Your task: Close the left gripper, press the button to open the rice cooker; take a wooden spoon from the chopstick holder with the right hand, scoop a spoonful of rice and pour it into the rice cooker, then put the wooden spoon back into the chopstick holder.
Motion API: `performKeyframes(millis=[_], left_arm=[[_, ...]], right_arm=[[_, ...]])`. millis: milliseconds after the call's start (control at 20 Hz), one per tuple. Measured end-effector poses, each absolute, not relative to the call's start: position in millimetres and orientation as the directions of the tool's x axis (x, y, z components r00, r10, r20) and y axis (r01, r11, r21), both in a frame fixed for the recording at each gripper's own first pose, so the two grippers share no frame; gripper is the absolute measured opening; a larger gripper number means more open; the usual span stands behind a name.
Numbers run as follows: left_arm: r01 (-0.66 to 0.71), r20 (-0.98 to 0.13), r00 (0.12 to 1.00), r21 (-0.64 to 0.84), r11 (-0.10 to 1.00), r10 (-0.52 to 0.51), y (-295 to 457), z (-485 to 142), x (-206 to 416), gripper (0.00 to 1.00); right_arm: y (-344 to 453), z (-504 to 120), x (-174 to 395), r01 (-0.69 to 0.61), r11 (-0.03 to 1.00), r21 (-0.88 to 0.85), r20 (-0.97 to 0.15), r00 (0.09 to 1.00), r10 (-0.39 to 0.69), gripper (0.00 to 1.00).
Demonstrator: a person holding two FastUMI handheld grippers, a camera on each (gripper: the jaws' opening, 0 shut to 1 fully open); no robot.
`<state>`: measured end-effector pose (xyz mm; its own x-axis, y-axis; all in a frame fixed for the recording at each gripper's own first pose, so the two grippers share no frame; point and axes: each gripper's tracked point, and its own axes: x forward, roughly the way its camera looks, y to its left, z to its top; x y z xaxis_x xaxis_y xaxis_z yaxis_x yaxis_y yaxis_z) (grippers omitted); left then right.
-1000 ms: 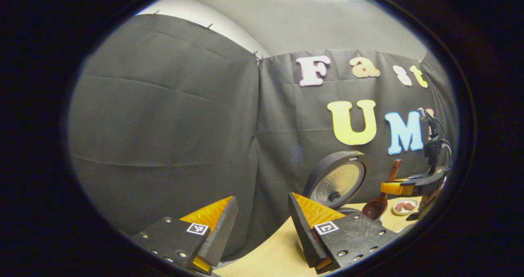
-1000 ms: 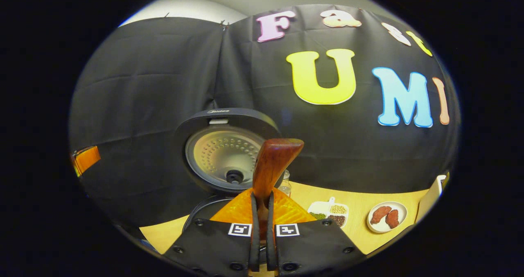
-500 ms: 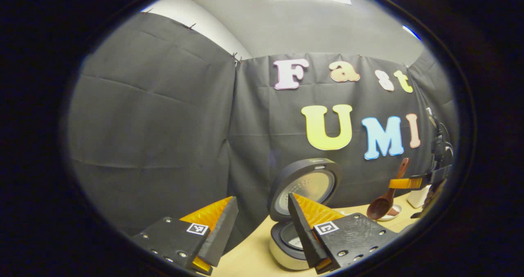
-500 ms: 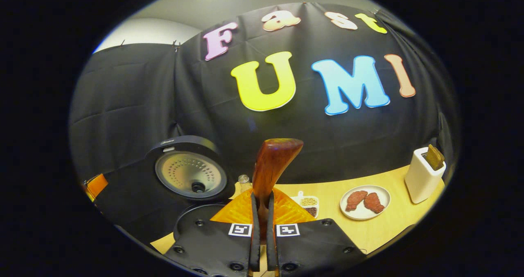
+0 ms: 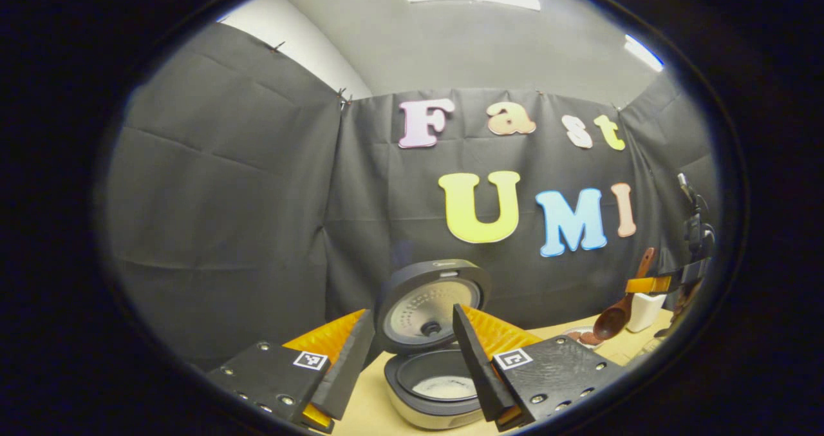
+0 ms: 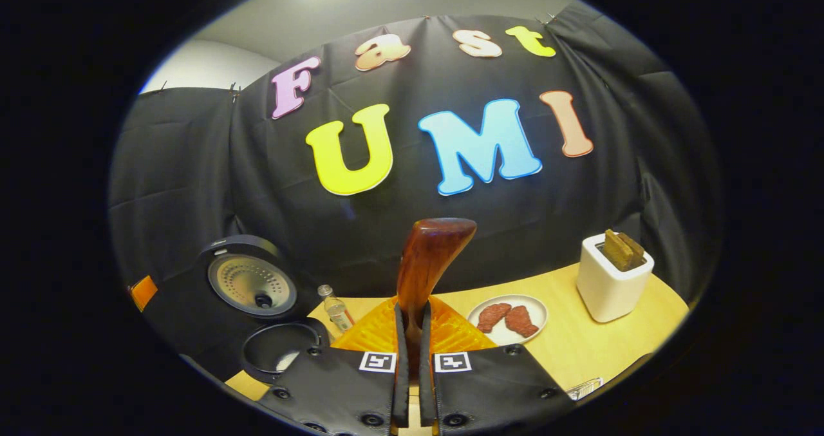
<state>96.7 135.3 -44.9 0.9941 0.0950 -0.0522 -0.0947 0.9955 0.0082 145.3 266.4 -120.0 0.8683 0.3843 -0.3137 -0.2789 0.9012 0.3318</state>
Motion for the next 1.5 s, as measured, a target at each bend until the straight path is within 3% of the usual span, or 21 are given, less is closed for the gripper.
performKeyframes(millis=[800,1500], left_arm=[[0.03,-0.043,0.999,0.007,1.0,-0.03,28,-23,99,0.78],[0.047,-0.026,0.999,0.022,0.999,-0.046,-4,-4,77,0.77]], right_arm=[[102,-150,115,-0.073,0.951,0.3,-0.392,0.9,0.192,0.08],[72,-209,66,-0.047,0.953,0.3,-0.501,0.842,0.199,0.08]])
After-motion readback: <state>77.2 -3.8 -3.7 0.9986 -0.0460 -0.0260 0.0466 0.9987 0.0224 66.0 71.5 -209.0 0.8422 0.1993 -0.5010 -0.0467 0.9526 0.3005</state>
